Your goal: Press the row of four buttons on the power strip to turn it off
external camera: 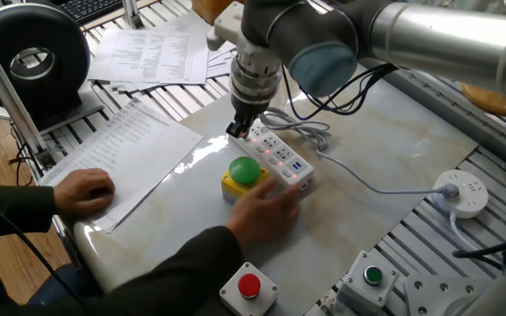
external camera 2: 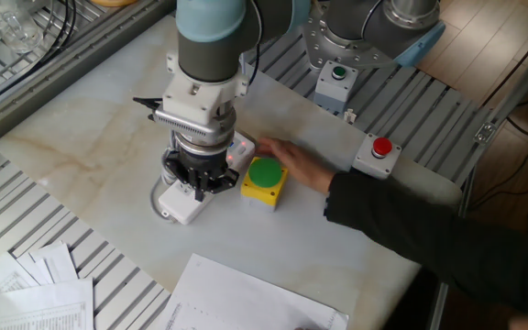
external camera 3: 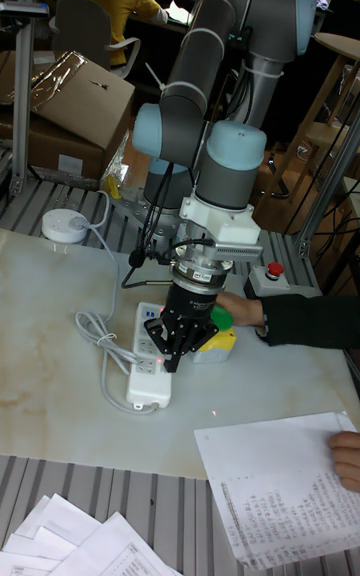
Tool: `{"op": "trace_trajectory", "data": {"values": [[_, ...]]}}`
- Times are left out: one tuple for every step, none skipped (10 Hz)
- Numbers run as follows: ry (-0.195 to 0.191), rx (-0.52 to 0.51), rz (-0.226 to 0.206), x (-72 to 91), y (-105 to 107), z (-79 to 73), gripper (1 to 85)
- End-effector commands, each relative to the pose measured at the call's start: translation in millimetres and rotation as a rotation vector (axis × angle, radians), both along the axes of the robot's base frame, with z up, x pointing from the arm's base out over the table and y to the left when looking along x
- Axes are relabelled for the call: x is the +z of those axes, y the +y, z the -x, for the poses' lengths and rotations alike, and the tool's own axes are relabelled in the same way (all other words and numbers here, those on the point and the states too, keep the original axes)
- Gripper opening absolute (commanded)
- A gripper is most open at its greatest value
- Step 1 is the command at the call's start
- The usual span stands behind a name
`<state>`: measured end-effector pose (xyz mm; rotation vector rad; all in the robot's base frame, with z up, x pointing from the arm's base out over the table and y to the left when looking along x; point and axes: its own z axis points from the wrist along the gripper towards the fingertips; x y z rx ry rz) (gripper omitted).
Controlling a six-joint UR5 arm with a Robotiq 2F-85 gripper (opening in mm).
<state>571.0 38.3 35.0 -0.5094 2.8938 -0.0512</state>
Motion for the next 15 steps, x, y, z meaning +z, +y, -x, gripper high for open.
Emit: {"op": "trace_trajectory", "data": {"values": [[-0.009,-0.002,-0.006,-3.8,-1.0,-1.0,1.0],[-0.012,-0.001,-0.006,-5.2,-1.3,-1.6,1.0],[-0.018,0.002,-0.007,-8.3,-1.6,-2.7,1.0],[-0.024,0.004,-0.011,-11.2,-1.0,-3.2,1.0],[-0.026,0.004,-0.011,-10.9,-0.8,-1.8,1.0],[-0.018,0.01,-0.008,-4.8,-3.5,1.6,1.0],[-0.009,0.019,-0.006,5.5,-7.7,5.5,1.0],[0.005,0.02,-0.012,15.5,-8.5,10.4,1.0],[0.02,0.016,-0.007,26.5,-9.4,14.3,1.0],[0.025,0.011,-0.011,31.7,-8.5,16.0,1.0],[0.025,0.011,-0.02,32.1,-7.2,16.3,1.0],[0.027,0.011,-0.02,30.8,-7.2,16.9,1.0],[0.027,0.011,-0.022,29.5,-6.9,18.0,1.0],[0.023,0.011,-0.017,27.7,-8.3,17.4,1.0],[0.013,0.017,-0.007,21.6,-11.6,13.0,1.0]]}}
